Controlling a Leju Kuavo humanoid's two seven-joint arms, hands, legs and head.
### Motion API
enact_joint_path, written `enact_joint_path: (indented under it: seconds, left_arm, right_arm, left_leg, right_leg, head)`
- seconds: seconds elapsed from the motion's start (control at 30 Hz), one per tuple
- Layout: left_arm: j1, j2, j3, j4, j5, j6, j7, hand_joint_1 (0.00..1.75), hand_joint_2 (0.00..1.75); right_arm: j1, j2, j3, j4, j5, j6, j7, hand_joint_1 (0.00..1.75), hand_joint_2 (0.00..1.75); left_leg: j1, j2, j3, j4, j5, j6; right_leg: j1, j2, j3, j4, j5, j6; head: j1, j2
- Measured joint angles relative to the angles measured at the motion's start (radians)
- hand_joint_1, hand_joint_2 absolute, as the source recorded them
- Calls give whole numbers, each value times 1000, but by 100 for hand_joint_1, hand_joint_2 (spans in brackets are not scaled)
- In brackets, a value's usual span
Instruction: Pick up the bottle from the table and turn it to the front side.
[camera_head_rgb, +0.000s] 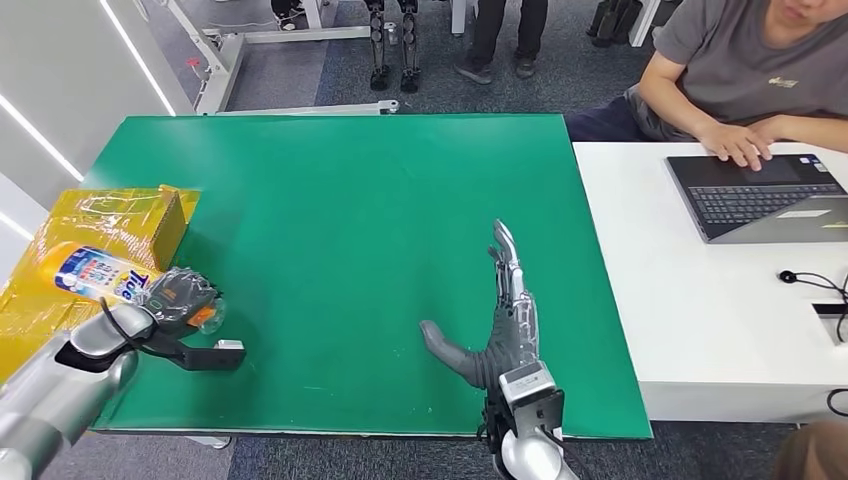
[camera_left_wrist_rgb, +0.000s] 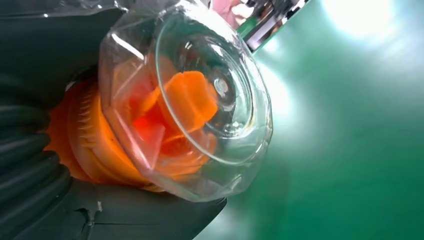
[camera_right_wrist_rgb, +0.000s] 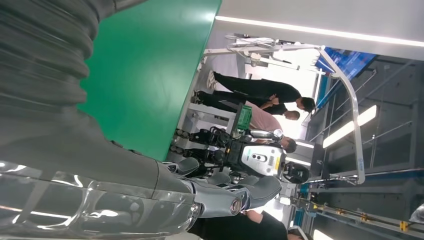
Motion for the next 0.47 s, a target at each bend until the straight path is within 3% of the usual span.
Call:
enact_joint_path:
  seconds: [0.2,0.33,0.47]
  left_arm:
    - [-17,-103,-21,56,12,21,15,175,175]
    - [-23,-134,-21,87,26,39,20,175,175]
    - [-23,-137,-21,106,35,60,29,0,175]
  right_arm:
    - [-10,-13,15,15,-36,0,-17,0,175]
    - [-21,-21,23,26,-62,-2,-20,0,175]
    - [-26,-30,30,34,-80,-3,-28,0,175]
  left_leg:
    - [0,-1,0,0,0,0]
    - [0,-1,1,0,0,0]
    - [0,-1,2,0,0,0]
  right_leg:
    - [0,-1,1,0,0,0]
    - [0,-1,2,0,0,0]
    - [0,-2,2,0,0,0]
  head:
    - [0,0]
    - [0,0]
    - [0,0]
